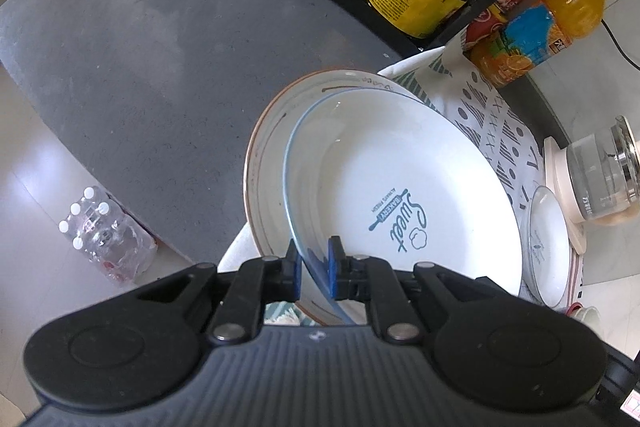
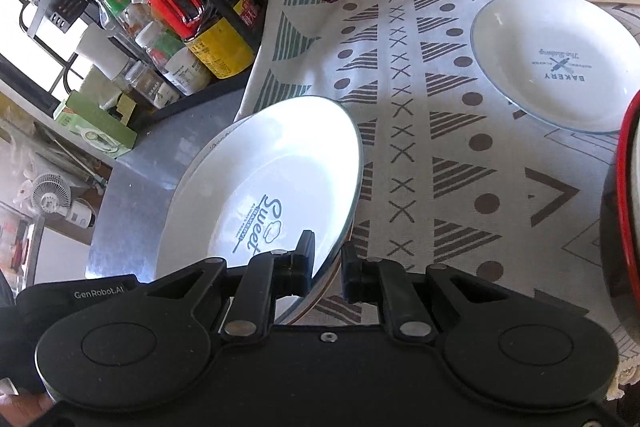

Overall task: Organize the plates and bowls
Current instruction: 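Lower the 'Sweet' plate onto the gold-rimmed plate and open both grippers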

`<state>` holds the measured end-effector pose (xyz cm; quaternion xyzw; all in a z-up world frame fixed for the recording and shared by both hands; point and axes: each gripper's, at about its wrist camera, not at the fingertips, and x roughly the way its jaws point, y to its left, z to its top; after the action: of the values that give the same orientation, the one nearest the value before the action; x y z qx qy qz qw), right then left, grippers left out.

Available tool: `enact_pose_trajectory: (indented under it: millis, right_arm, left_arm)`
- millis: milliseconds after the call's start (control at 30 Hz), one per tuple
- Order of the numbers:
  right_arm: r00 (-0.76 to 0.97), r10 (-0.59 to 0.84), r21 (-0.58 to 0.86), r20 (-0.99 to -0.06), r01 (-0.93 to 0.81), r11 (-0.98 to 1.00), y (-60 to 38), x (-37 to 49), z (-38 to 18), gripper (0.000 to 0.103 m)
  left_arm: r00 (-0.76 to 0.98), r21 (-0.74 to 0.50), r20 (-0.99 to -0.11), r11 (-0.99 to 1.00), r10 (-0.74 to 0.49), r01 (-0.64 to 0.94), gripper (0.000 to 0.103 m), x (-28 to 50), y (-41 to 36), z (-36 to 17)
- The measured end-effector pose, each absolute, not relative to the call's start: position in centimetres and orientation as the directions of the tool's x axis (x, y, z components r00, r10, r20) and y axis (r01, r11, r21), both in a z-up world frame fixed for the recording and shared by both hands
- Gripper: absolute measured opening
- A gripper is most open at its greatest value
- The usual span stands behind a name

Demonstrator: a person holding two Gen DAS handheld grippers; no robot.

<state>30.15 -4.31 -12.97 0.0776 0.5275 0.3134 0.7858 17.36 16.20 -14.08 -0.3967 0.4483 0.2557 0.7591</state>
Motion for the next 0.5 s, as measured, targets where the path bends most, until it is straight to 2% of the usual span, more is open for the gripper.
enact_pose_trajectory:
  millis: [367, 500]
  right_arm:
    - [0.244, 0.546, 0.439, -0.802, -0.380, 0.814, -3.6, 30.2, -14.2, 0.011]
    - [0.245, 0.539, 0.435, -0.806, -0.371, 0.820, -3.7, 30.5, -14.5, 0.009]
  left_arm:
    - [0.386, -0.314, -0.922, 0.582, -0.001, -0.750, 0.012, 18.8, 18.0, -14.2]
    - [0.376, -0.262, -0.925, 0.617, 0.060, -0.742, 0.016, 19.0, 19.1, -12.8]
